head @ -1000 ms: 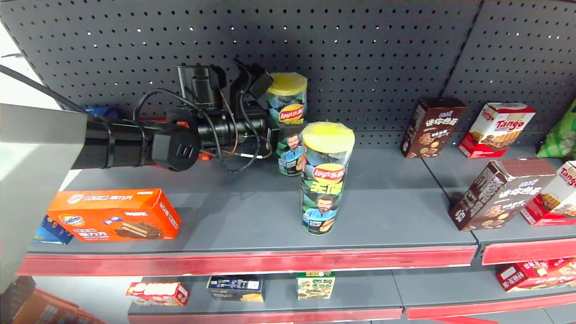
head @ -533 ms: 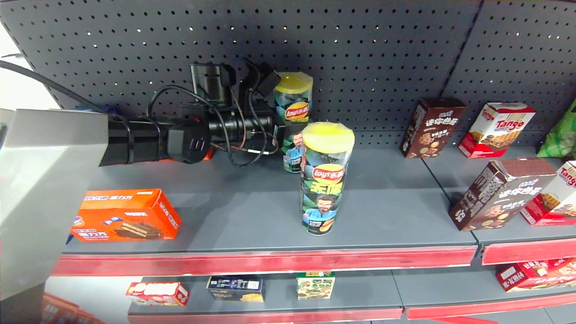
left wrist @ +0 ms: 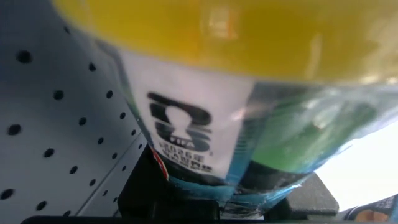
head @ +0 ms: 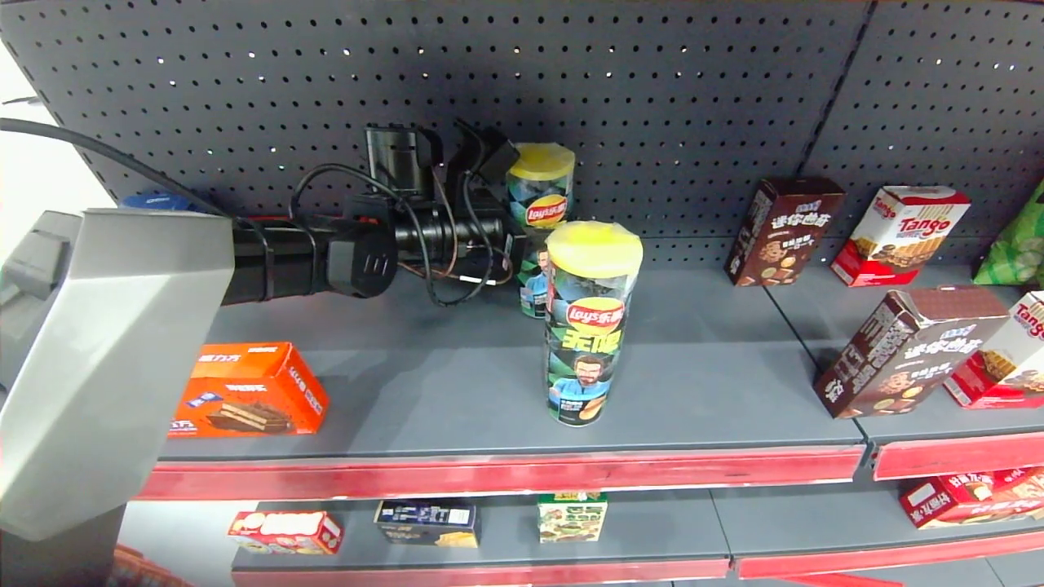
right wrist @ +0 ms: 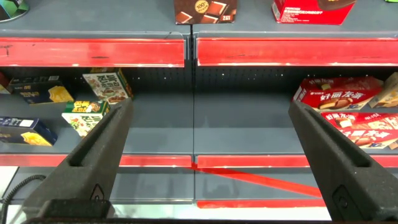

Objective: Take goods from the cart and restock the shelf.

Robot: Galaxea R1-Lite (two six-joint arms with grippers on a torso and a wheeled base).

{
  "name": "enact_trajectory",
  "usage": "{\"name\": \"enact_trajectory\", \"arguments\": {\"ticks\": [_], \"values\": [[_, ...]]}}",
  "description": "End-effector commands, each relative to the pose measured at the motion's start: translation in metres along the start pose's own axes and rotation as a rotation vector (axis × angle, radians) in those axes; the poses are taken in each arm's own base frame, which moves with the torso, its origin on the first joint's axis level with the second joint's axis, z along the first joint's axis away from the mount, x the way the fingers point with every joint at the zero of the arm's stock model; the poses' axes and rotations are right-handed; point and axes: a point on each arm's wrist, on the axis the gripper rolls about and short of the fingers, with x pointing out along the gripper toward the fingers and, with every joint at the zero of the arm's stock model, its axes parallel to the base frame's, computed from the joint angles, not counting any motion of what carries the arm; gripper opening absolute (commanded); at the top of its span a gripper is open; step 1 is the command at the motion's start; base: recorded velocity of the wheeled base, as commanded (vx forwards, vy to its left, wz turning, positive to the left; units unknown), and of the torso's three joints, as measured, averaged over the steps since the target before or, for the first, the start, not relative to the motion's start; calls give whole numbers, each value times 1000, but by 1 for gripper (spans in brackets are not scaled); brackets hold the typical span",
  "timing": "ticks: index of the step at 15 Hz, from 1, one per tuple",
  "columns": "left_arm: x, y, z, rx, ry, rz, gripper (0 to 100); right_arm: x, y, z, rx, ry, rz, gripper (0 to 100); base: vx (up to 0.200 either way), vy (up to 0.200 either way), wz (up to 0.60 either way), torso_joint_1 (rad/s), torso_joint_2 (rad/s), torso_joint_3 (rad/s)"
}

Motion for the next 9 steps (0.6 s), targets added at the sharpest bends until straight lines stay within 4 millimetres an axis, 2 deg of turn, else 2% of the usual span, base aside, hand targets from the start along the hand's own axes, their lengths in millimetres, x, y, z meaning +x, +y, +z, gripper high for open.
{"name": "enact_trajectory", "arguments": {"ticks": [1,3,4,9], "values": [[3,1,-6,0,6,-2,0,0,0,0,0,1,1,100,0,0,0,0,0,0],[5,1,-9,-3,11,-2,0,0,0,0,0,1,1,100,0,0,0,0,0,0],[5,2,-10,-2,13,-2,100,0,0,0,0,1,1,100,0,0,0,0,0,0],[2,1,-16,-12,35,4,100,0,0,0,0,1,1,100,0,0,0,0,0,0]]}}
